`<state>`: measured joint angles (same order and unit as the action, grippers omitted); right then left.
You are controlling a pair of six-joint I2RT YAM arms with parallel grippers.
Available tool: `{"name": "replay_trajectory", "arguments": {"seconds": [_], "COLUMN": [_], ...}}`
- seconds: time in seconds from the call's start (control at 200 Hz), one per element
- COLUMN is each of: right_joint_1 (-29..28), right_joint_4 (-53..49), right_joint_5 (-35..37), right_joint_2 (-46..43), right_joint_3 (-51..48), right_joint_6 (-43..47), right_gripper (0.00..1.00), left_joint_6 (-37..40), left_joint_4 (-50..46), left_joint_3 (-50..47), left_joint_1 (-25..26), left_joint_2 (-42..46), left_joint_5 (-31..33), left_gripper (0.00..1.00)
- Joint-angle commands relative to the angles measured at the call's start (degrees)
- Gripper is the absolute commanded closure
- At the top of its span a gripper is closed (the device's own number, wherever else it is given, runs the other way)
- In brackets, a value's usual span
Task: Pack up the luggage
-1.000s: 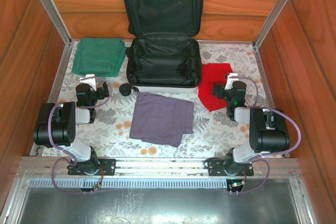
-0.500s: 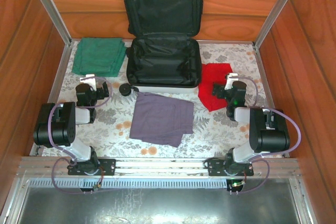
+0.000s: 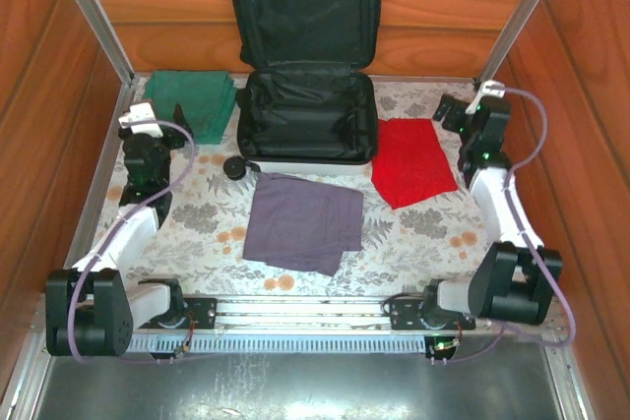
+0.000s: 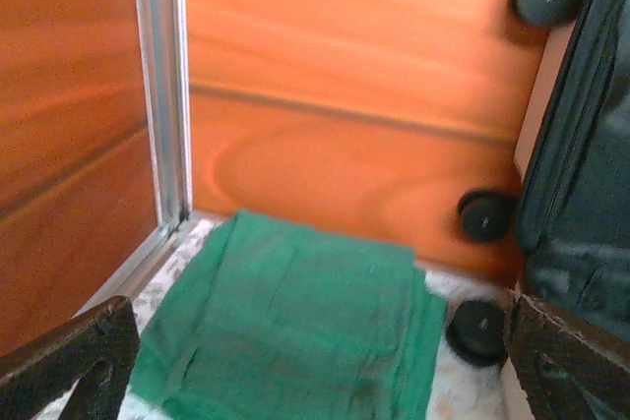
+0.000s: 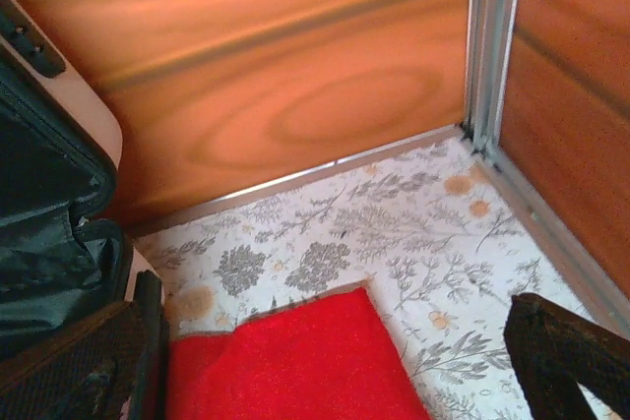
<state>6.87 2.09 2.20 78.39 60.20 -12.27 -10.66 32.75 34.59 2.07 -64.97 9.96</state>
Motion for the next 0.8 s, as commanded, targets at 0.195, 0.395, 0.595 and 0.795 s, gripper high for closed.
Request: {"name": "replay_trajectory", "arguments": {"seconds": [0.195,0.395,0.595,0.795], "right_joint_1": [4.0,4.0,3.9,3.6], "right_joint_4": [-24.0,-29.6,-34.3,-43.8], "right_joint_5": [-20.6,-20.7,-18.5,-15.8], "right_joint_2": [29.0,39.2,46.7,54.4], "right_joint_3": [24.3,35.5,42.4,51.1], "right_joint_6": [-1.7,3.0,6.4,7.4], "right_gripper": [0.04,0.04,0.04,0.16], "left_joint_6": [-3.4,-6.0,-7.4,-8.3], "left_joint_4": [-19.4,-22.7,-24.7,-24.8], "left_joint_3": [5.7,6.7,10.7,15.9], "left_joint_1": [14.4,28.2,41.3,48.3], "left_joint_2": [-0.8,-0.8,-5.4,-12.7], "left_joint_5": [-1.1,1.1,5.9,5.6], "left_gripper": [0.01,0.01,0.01,0.02]}}
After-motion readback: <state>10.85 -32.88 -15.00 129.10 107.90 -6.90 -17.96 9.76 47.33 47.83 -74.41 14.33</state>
